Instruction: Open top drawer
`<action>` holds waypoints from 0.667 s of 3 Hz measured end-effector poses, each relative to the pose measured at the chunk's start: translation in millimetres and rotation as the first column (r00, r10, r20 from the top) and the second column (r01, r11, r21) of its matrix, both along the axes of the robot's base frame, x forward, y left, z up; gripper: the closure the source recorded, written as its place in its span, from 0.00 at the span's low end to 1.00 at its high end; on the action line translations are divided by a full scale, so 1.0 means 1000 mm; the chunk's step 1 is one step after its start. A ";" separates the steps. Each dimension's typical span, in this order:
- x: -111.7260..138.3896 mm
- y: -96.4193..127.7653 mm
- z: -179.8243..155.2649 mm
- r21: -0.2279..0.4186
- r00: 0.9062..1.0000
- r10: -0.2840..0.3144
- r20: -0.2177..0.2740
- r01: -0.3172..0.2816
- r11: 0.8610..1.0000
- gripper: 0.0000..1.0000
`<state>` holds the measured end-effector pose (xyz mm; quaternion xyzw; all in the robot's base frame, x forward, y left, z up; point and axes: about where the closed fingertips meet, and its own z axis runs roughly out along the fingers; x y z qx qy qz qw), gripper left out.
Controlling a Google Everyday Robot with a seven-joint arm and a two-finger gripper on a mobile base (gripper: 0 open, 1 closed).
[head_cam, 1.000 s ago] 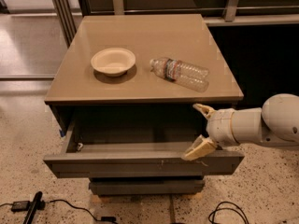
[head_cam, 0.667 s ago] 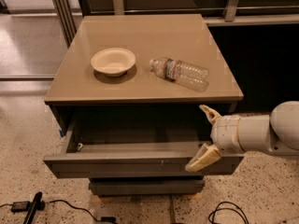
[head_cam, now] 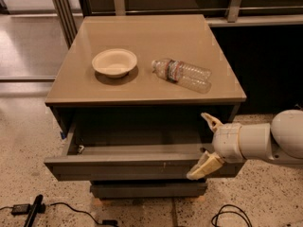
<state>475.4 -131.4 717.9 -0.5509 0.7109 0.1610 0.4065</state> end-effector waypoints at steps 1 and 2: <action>-0.008 -0.001 -0.027 0.006 0.999 -0.014 -0.048 0.014 1.000 0.00; -0.008 0.000 -0.063 -0.007 0.995 -0.013 -0.101 0.012 1.000 0.00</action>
Offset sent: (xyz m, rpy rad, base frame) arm -0.0075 -0.0017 -0.0754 -0.0055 0.1205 -0.0116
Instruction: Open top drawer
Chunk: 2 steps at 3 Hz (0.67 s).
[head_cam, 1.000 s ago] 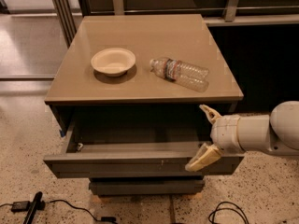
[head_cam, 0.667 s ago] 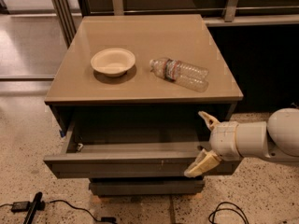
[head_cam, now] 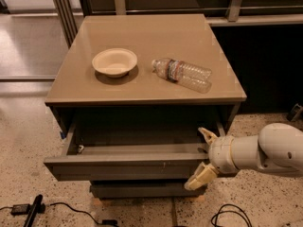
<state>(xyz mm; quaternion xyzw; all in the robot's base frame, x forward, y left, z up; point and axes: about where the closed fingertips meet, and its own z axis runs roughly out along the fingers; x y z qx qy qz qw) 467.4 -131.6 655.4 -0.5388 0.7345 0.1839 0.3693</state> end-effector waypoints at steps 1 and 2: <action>0.000 0.000 0.000 0.000 1.000 0.000 0.000 0.000 1.000 0.00; 0.000 0.000 0.000 0.000 1.000 0.000 0.000 0.000 1.000 0.19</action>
Offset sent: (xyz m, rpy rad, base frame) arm 0.0000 0.0000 0.0000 0.0000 0.0000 0.0000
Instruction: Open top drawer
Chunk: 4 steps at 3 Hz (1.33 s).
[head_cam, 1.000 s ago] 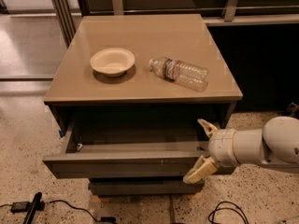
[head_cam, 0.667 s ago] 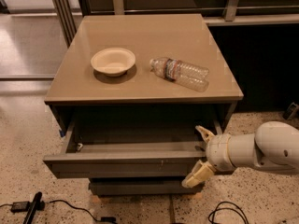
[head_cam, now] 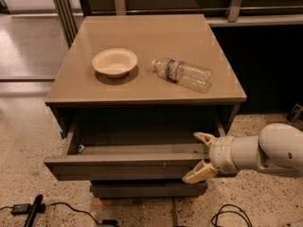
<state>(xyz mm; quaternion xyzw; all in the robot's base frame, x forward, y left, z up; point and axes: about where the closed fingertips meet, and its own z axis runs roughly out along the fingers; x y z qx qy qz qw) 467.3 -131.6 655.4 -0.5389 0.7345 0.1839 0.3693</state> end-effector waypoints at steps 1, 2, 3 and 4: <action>-0.004 -0.001 0.000 0.006 1.000 -0.002 -0.001 0.002 1.000 0.50; -0.013 -0.005 -0.001 0.015 1.000 -0.015 -0.006 0.015 1.000 0.73; -0.050 0.005 0.009 0.036 1.000 -0.022 0.013 0.021 0.999 0.96; -0.061 0.005 0.014 0.042 1.000 -0.027 0.008 0.027 0.999 1.00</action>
Offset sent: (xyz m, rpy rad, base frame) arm -0.1055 -0.0474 -0.0154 0.0962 0.0455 -0.1420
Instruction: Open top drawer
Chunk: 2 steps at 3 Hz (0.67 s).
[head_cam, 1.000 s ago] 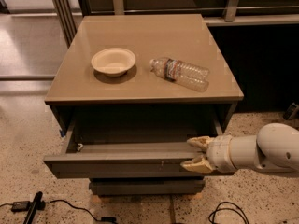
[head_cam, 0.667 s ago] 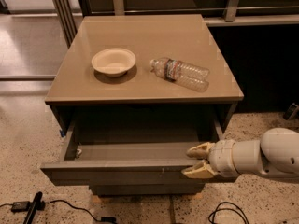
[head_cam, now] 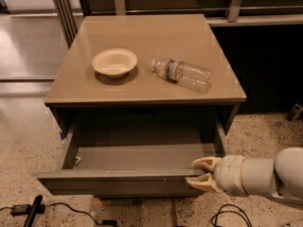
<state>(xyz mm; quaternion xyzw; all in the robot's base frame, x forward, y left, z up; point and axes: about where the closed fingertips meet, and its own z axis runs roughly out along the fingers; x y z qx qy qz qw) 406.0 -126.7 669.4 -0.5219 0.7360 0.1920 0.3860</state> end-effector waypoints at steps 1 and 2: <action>-0.002 -0.001 0.000 0.000 1.000 -0.005 -0.002 0.005 1.000 1.00; -0.008 -0.004 0.000 0.001 1.000 -0.014 -0.005 0.014 1.000 0.74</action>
Offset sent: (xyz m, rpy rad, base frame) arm -0.1849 -0.0767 -0.0154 0.0110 0.0666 -0.2253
